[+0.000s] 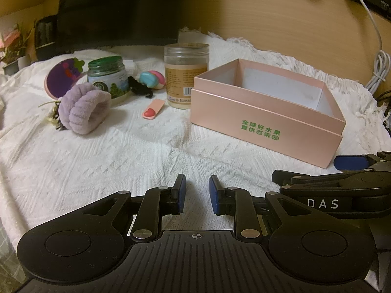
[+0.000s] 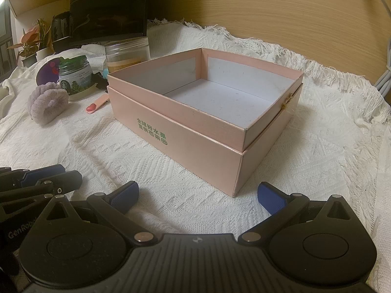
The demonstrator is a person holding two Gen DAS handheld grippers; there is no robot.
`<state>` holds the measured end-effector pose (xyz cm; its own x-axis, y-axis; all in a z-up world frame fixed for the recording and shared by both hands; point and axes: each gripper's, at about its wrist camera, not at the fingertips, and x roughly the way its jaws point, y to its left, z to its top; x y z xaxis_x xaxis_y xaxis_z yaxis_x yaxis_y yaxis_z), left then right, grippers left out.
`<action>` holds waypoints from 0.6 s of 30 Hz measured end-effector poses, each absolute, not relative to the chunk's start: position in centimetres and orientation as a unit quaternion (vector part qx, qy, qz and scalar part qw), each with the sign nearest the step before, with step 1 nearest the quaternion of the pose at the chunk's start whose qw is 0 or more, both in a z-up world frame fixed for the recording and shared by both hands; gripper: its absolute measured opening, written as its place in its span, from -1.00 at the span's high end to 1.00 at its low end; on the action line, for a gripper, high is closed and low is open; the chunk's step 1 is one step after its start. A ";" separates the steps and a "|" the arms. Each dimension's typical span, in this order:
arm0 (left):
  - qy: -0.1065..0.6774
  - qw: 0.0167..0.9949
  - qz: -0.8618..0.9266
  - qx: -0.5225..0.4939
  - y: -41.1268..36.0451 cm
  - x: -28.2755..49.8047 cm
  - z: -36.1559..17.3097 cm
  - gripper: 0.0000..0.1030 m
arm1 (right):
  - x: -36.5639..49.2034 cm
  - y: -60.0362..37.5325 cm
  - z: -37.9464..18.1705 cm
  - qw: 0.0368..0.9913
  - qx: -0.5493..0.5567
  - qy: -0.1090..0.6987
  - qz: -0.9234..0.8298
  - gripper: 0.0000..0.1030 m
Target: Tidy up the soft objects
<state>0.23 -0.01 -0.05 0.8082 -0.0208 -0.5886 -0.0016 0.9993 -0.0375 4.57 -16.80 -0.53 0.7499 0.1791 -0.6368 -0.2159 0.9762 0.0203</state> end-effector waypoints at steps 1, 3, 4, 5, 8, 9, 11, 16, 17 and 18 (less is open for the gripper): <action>0.310 0.951 -0.005 -0.018 0.0 0.2 0.0 0.52 | 4.6 -16.8 -0.5 0.935 -0.027 0.337 0.106 -1.00; 0.310 0.951 -0.005 -0.018 -0.1 0.3 0.0 0.52 | 4.6 -16.8 -0.5 0.935 -0.027 0.337 0.106 -1.00; 0.310 0.951 -0.005 -0.018 -0.1 0.3 0.0 0.52 | 4.6 -16.8 -0.5 0.935 -0.027 0.337 0.106 -1.00; 0.310 0.951 -0.005 -0.017 -0.1 0.3 0.0 0.52 | 4.6 -16.8 -0.5 0.935 -0.027 0.337 0.106 -1.00; 0.310 0.951 -0.005 -0.017 -0.1 0.3 0.0 0.52 | 4.6 -16.8 -0.5 0.935 -0.027 0.337 0.106 -1.00; 0.310 0.951 -0.005 -0.017 -0.1 0.3 0.0 0.52 | 4.6 -16.8 -0.5 0.935 -0.027 0.337 0.106 -1.00; 0.310 0.951 -0.005 -0.016 -0.1 0.3 0.0 0.52 | 4.6 -16.8 -0.5 0.935 -0.027 0.337 0.106 -1.00; 0.310 0.951 -0.004 -0.014 -0.3 0.3 0.2 0.52 | 4.6 -16.8 -0.6 0.935 -0.027 0.337 0.106 -1.00; 0.310 0.951 -0.004 -0.014 -0.3 0.3 0.2 0.52 | 4.6 -16.8 -0.6 0.935 -0.027 0.337 0.106 -1.00; 0.310 0.951 -0.004 -0.015 -0.3 0.3 0.2 0.52 | 4.6 -16.8 -0.6 0.935 -0.027 0.337 0.106 -1.00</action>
